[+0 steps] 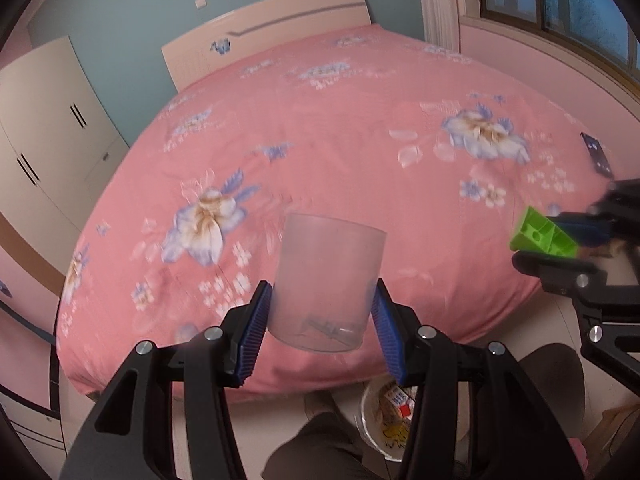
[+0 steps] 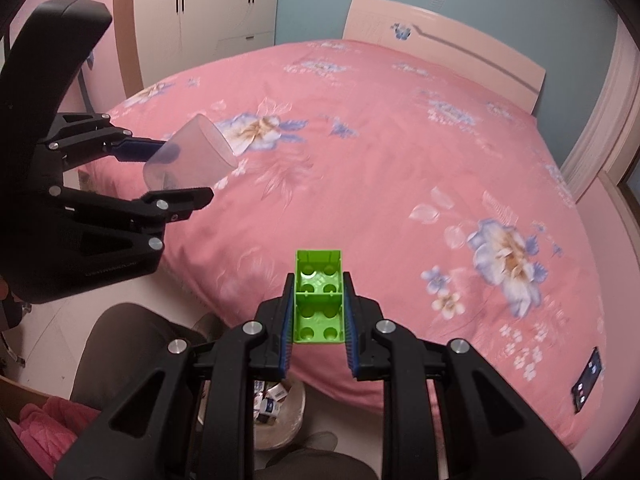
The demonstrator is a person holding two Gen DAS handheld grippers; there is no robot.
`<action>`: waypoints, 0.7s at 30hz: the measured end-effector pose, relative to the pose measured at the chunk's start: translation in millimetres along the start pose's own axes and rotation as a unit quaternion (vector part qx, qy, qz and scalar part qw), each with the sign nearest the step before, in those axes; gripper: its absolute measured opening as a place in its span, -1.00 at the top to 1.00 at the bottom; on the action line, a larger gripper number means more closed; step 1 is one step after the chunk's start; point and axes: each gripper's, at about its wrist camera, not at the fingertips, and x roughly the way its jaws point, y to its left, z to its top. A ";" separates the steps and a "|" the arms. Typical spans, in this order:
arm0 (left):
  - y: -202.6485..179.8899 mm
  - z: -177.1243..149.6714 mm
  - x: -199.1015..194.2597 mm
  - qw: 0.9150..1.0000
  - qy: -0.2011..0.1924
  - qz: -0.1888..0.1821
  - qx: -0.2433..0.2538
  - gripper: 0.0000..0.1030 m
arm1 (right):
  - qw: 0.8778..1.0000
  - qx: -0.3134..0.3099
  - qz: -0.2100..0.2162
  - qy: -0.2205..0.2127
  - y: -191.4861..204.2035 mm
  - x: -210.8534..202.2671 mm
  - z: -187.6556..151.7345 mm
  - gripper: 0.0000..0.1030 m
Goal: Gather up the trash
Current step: 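Carry the clear cup and green brick down over the white bin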
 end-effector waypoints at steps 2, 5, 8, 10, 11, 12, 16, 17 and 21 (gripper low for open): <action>-3.2 -9.9 9.7 1.000 0.011 -0.005 0.000 -0.02 | 1.000 0.001 0.005 0.009 3.8 8.9 -8.6 0.56; -6.7 -24.0 21.8 1.000 0.026 -0.009 0.000 -0.02 | 1.000 0.003 0.011 0.020 8.1 20.8 -19.9 0.56; -9.6 -38.0 33.9 0.999 0.041 -0.015 -0.001 -0.02 | 0.999 0.006 0.020 0.034 13.1 34.7 -31.5 0.56; -11.7 -46.8 41.4 0.999 0.050 -0.020 -0.003 -0.02 | 0.999 0.009 0.027 0.042 15.6 43.4 -38.2 0.56; -13.0 -51.4 45.5 0.998 0.055 -0.024 -0.004 -0.01 | 0.998 0.011 0.030 0.047 17.1 48.2 -42.3 0.56; -14.2 -54.9 48.8 0.998 0.059 -0.027 -0.005 -0.02 | 0.998 0.012 0.034 0.051 18.8 53.5 -46.8 0.56; -21.6 -73.7 65.6 0.996 0.080 -0.038 -0.006 -0.02 | 0.997 0.017 0.043 0.068 23.6 70.9 -63.3 0.56; -23.0 -77.3 68.9 0.996 0.084 -0.039 -0.006 -0.02 | 0.996 0.019 0.045 0.073 24.8 76.4 -68.8 0.56; -32.1 -94.1 84.5 0.993 0.103 -0.050 -0.005 -0.01 | 0.993 0.023 0.055 0.098 29.7 97.8 -88.2 0.56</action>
